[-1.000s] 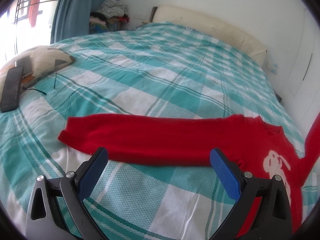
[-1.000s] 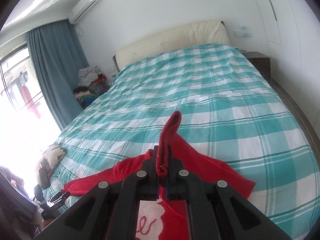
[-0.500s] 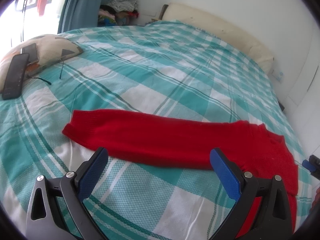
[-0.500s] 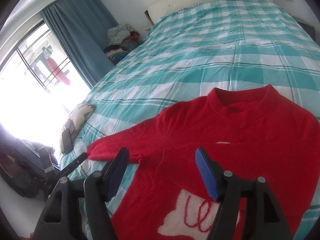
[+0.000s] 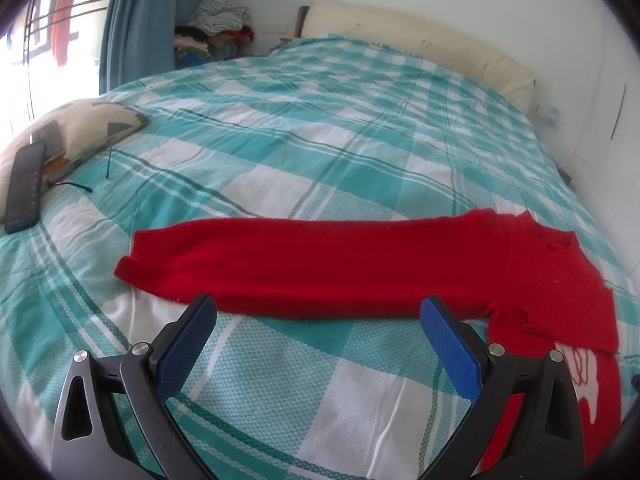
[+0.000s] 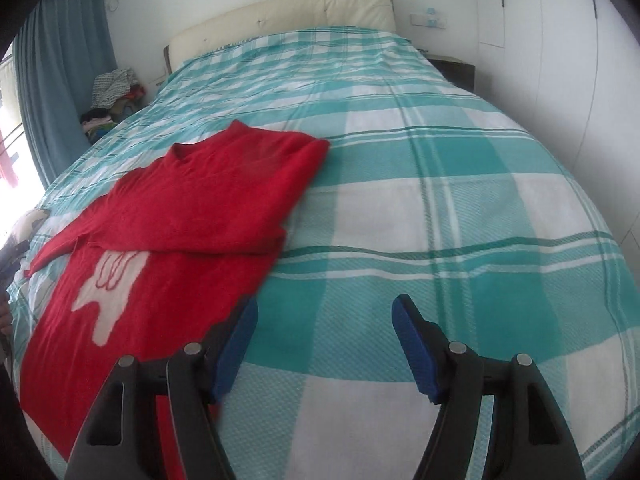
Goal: Fold small clothes
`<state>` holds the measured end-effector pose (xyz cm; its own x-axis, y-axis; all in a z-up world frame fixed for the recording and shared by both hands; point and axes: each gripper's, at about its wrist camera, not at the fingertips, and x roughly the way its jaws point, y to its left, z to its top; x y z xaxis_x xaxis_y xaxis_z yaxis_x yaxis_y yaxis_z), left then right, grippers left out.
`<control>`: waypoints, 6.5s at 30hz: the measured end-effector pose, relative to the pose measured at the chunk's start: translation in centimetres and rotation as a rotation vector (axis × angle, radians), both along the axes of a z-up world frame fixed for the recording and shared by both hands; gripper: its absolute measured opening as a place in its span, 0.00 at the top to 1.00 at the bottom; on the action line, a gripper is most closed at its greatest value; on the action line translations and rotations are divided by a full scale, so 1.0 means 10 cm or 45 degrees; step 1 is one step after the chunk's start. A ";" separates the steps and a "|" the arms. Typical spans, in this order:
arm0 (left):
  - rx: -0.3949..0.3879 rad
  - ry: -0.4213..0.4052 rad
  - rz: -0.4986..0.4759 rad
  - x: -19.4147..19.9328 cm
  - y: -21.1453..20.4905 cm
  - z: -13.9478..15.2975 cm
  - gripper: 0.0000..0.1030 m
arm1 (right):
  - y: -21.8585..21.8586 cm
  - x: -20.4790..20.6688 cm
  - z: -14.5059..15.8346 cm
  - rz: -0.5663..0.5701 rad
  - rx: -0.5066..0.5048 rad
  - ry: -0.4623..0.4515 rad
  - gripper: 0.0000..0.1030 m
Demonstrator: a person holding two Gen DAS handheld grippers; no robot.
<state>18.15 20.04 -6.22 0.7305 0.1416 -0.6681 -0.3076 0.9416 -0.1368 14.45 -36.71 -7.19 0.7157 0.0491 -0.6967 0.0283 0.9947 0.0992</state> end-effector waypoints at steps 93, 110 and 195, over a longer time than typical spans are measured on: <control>0.077 0.023 -0.004 0.04 -0.06 -0.06 0.01 | -0.15 -0.24 -0.02 -0.218 0.044 -0.143 0.27; -0.140 -0.039 -0.021 -0.04 0.31 0.09 0.01 | -0.16 -0.25 -0.02 -0.224 0.054 -0.146 0.27; 0.097 0.281 -0.020 0.16 -0.35 -0.55 0.04 | -0.41 -0.25 -0.03 -0.319 0.163 -0.134 0.26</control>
<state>19.70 16.51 -11.70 0.5704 0.1877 -0.7997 -0.3074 0.9516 0.0040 11.95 -40.80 -7.46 0.7844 -0.0553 -0.6178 0.2540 0.9374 0.2385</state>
